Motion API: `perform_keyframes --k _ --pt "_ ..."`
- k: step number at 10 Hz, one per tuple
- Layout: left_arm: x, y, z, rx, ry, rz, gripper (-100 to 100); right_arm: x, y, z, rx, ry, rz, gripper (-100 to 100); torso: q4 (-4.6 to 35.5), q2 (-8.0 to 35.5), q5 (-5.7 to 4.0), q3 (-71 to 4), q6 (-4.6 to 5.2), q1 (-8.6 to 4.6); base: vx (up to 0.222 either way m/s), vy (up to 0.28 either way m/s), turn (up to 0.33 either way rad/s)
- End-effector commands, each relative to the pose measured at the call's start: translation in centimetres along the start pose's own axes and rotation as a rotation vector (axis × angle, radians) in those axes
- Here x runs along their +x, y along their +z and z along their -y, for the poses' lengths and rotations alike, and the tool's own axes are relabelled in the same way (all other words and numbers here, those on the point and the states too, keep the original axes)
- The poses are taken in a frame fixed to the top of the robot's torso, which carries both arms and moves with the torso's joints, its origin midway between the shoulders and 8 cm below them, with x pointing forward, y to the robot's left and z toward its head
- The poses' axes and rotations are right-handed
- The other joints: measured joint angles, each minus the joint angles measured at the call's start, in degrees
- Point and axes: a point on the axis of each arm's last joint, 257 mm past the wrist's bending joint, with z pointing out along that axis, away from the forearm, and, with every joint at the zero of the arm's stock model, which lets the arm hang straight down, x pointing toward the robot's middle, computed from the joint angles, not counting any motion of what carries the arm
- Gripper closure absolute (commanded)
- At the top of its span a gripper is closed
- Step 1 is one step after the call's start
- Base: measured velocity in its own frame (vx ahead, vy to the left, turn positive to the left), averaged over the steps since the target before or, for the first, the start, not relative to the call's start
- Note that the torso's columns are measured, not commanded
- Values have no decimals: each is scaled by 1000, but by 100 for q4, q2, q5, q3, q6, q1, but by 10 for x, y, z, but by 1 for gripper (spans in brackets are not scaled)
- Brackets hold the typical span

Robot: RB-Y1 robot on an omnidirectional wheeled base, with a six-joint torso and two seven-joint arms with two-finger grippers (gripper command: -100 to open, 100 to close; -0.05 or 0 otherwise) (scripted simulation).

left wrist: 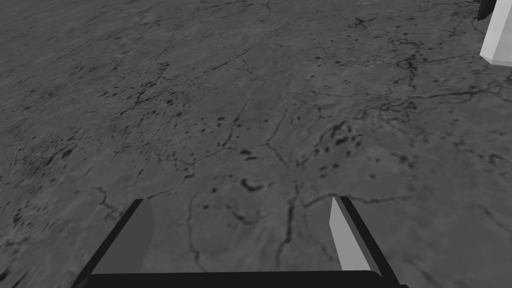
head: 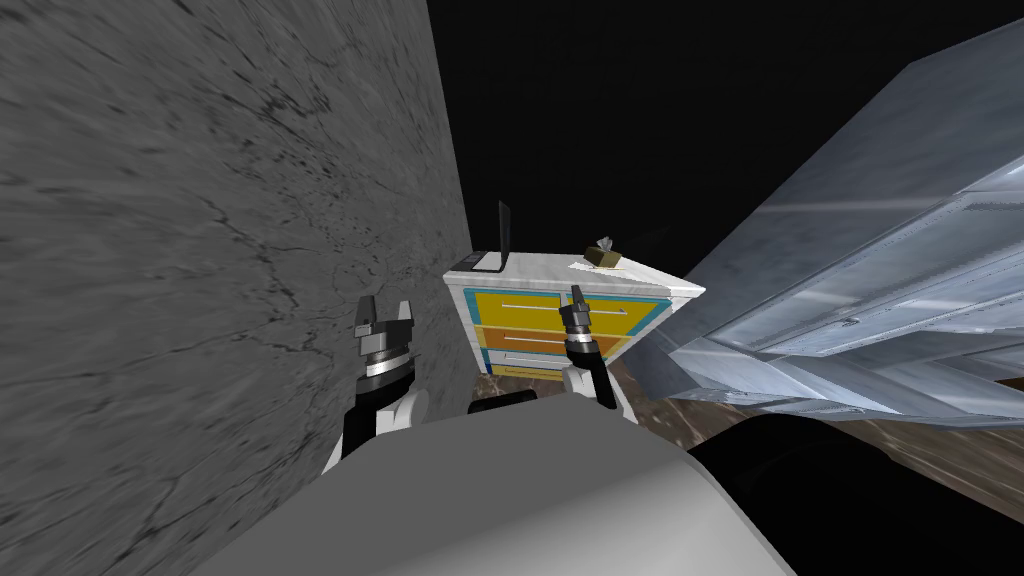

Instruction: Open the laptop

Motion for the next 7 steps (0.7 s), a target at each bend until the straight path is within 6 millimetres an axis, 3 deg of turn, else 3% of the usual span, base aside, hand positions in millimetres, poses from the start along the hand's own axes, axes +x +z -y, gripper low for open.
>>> perform_keyframes --k 1,7 --pt "12 5 -8 -12 15 -69 -100 0 0 0 0 0 0 0 1 7 -1 3 1 -4 -63 -30 -92" --pt "48 30 -52 -85 89 -261 -100 0 0 0 0 0 0 0 0 0 0 0 0 -3 -119 -62 -176"
